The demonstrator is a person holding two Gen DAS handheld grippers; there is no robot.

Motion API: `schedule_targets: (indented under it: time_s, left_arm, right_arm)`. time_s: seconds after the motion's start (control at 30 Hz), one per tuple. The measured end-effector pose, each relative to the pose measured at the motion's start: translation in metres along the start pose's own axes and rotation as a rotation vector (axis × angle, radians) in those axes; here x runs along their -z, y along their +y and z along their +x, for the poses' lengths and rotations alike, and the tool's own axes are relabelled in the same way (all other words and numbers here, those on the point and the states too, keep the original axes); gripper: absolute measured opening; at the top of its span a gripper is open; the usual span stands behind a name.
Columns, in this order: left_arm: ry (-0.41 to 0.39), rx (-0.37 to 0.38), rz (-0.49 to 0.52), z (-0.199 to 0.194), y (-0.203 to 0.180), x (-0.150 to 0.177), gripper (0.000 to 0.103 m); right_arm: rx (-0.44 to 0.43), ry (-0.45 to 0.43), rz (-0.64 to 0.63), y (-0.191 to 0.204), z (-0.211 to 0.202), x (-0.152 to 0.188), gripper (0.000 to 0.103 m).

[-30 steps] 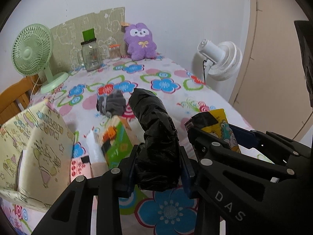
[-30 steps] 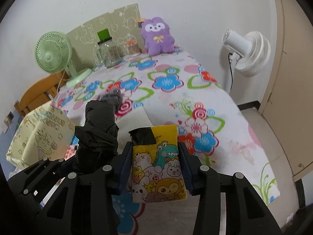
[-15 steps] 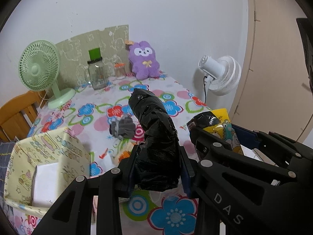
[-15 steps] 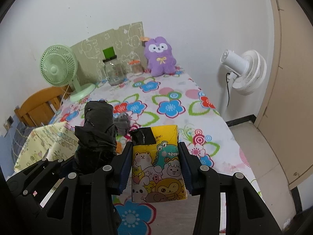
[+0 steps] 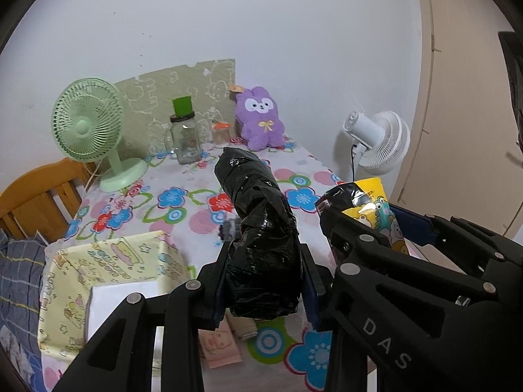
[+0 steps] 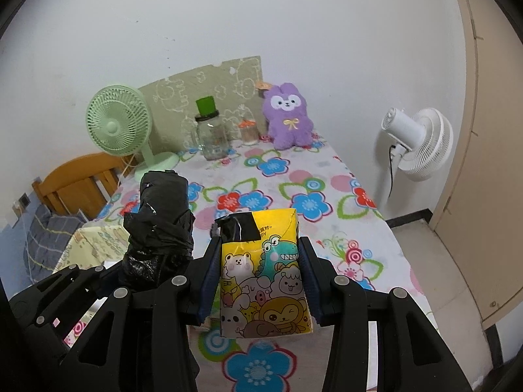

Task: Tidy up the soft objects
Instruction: 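Carry the black bag with the left tool while the right tool carries the yellow bag toward the box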

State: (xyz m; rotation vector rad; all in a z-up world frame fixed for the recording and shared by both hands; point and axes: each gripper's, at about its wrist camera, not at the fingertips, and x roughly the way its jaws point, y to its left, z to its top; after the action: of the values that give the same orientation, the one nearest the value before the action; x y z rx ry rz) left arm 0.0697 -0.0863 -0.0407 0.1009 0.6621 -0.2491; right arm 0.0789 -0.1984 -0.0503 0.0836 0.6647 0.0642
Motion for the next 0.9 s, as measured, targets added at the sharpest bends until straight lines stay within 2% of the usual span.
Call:
schedule_targets:
  time_s: [0.33,0.9]
  left_arm:
    - [-0.013,-0.035,-0.033,-0.016,0.036,0.0,0.038]
    - [0.036,-0.107,-0.108,-0.021,0.098,0.018,0.038]
  right_arm:
    - [-0.034,-0.025,-0.053,0.038,-0.01,-0.011,0.048]
    - [-0.132,0.033,-0.148,0.111,0.012,-0.011,0.048]
